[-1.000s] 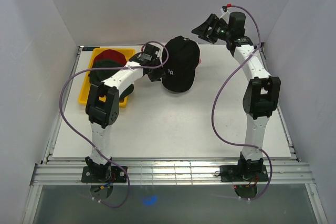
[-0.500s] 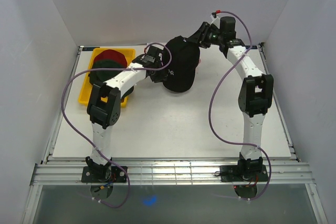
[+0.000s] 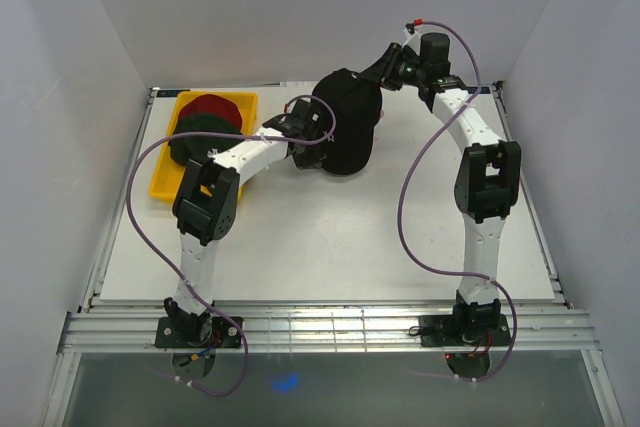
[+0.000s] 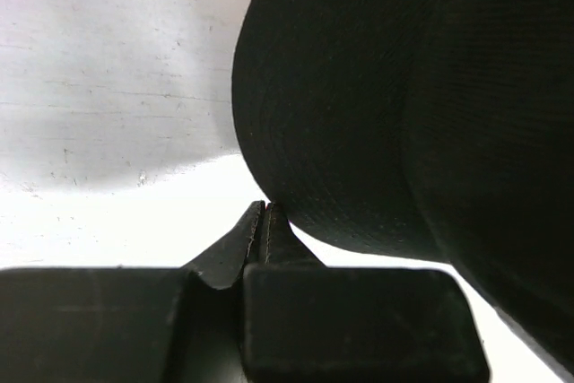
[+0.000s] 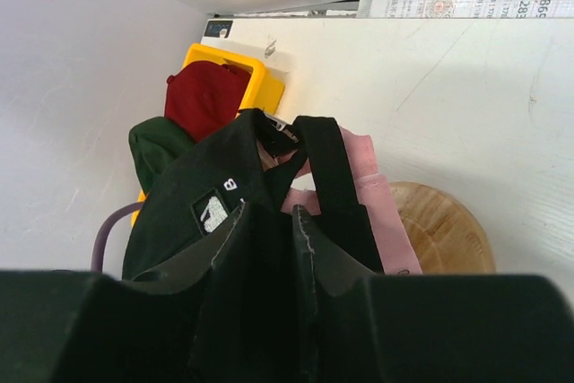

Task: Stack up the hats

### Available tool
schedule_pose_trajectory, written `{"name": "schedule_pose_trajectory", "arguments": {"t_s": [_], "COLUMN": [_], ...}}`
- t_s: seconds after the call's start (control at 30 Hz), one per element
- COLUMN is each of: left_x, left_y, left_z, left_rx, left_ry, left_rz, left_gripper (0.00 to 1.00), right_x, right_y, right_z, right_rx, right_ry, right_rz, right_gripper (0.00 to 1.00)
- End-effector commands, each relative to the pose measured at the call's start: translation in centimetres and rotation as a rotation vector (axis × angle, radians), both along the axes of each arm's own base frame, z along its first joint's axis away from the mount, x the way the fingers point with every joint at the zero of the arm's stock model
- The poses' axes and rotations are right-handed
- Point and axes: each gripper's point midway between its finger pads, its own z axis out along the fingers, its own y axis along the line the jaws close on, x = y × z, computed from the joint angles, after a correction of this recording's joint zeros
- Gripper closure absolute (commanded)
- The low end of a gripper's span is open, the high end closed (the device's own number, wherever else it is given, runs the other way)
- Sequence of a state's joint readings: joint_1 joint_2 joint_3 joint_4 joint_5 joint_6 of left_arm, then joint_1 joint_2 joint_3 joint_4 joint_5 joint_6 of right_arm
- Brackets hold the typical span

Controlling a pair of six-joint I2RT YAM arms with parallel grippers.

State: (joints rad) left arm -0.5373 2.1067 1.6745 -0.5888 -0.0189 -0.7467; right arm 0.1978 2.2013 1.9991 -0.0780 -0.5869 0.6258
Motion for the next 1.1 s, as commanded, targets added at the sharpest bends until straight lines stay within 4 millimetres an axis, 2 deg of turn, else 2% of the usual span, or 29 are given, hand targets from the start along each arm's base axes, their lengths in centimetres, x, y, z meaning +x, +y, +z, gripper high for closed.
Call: {"name": "schedule_pose_trajectory", "arguments": {"t_s": [0.0,0.13,0.17,0.27,0.43,0.6,0.83,0.87,1.03,1.07], "left_x": [0.2,-0.2,-0.4,-0.7,-1.2,-1.8,-2.7,-2.8,-3.3,-3.5], "left_y": [-1.0,-1.0,-0.9,-0.6,-0.3,0.1,0.8,0.9,1.0,1.0], "left_z": [0.4,-0.3,-0.5,-0.6,-0.8,-0.4,1.6,2.0,4.9,5.4], "left_rx": [-0.02,-0.012,-0.006,0.003,0.004,0.003,-0.003,-0.003,-0.029,-0.034], "left_ry": [-0.029,-0.018,-0.012,-0.011,-0.006,-0.009,-0.043,-0.052,-0.103,-0.105], "left_rz": [-0.003,-0.004,-0.003,0.0,0.003,0.001,-0.012,-0.018,-0.043,-0.047], "left_gripper": [0.98,1.0,1.0,1.0,1.0,1.0,0.97,0.96,0.89,0.84], "right_x": [-1.7,-2.1,-2.2,-2.5,-2.8,-3.1,-3.3,-3.2,-2.9,-2.9], "right_y": [0.5,0.4,0.3,0.1,0.0,0.1,-1.1,-1.4,-1.6,-1.6], "right_z": [-7.2,-8.6,-9.0,-9.6,-9.8,-9.9,-8.1,-6.8,-3.5,-2.5], "right_rx": [-0.088,-0.102,-0.109,-0.121,-0.126,-0.129,-0.085,-0.061,-0.031,-0.019], "right_ry": [0.168,0.195,0.201,0.214,0.22,0.227,0.194,0.171,0.122,0.108], "right_rz": [0.012,0.013,0.008,0.008,0.005,0.019,0.019,0.015,0.013,0.019], "right_gripper": [0.7,0.57,0.48,0.37,0.27,0.23,0.14,0.14,0.1,0.1]}}
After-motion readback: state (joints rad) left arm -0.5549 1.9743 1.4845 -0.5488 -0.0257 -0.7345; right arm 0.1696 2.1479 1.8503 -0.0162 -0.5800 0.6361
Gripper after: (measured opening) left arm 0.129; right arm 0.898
